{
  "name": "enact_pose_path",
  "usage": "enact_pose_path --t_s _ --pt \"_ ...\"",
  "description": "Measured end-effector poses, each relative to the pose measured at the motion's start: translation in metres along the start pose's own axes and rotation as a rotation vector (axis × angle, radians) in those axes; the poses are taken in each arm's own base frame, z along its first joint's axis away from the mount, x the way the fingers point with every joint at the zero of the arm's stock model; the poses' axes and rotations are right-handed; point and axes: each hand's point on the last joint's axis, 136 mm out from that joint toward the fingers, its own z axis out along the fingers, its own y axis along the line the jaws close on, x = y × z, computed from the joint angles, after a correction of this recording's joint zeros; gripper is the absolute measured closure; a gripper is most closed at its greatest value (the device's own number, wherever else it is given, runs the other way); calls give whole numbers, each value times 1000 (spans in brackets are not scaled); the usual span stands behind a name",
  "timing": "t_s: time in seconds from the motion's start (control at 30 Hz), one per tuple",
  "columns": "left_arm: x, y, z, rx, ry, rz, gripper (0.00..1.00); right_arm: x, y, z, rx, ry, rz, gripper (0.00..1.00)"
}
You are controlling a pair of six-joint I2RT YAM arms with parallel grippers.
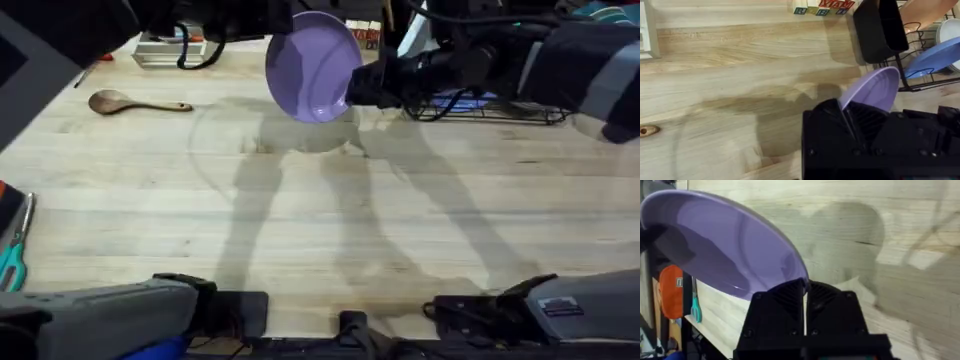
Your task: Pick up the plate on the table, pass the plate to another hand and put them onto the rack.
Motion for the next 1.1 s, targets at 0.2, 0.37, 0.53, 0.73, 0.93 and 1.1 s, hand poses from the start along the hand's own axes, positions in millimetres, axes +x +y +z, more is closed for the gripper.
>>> enact_pose_path --t_s 0.2,0.37,0.53,0.73,0.93,1.1 --pt "0 0 0 0 1 0 960 0 -1 0 1 1 -33 971" --pt "1 0 0 3 5 -1 906 -4 -6 -2 7 -6 -56 971" --pt "0 -2 0 9 -1 -8 645 -6 -24 -8 47 1 -27 971" --pt "0 -2 0 12 -1 -11 526 -1 -40 -13 85 32 -19 972" --pt "0 -2 0 12 -1 -11 519 2 -42 -17 104 43 -95 972" --pt "0 -1 0 11 -1 -12 494 -7 -25 -42 80 -20 -217 972"
